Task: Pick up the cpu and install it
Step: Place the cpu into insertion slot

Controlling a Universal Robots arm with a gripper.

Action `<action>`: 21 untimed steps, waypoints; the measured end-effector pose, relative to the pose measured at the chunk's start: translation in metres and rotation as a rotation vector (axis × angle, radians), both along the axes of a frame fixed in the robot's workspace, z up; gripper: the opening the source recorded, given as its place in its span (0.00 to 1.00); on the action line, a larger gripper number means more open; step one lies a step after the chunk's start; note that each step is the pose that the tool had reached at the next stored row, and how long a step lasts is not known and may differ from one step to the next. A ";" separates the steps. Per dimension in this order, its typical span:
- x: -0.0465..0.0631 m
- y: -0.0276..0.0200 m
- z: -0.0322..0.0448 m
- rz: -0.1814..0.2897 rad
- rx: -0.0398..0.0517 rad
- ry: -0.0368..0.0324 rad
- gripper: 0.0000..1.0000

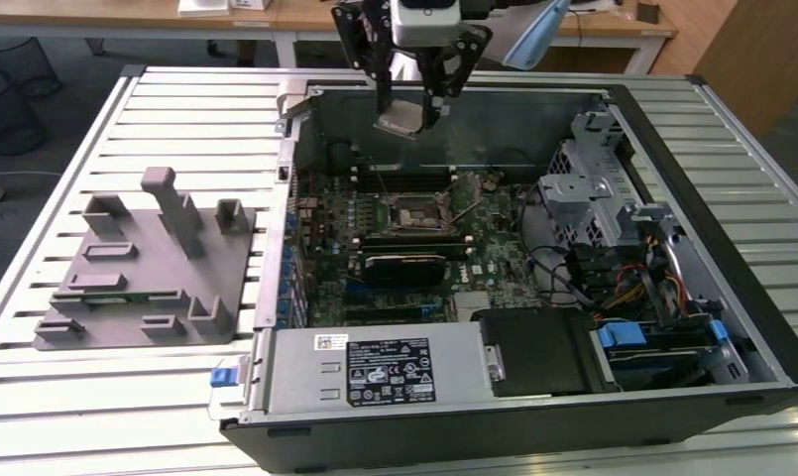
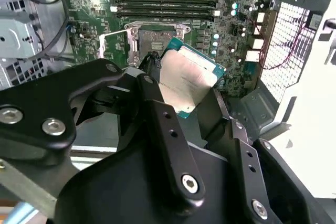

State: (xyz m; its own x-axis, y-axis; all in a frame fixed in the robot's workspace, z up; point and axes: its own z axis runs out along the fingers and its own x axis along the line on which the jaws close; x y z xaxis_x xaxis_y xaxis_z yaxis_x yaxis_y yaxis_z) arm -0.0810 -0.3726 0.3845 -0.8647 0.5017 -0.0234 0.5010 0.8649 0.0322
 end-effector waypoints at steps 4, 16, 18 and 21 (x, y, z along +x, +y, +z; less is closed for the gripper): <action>0.000 0.0003 -0.0009 -0.057 0.0001 -0.0001 0.52; 0.000 0.0007 -0.0045 -0.254 0.0001 0.0000 0.52; 0.000 0.0007 -0.0050 -0.286 0.0001 0.0000 0.52; 0.000 0.0008 -0.0059 -0.336 0.0000 0.0000 0.52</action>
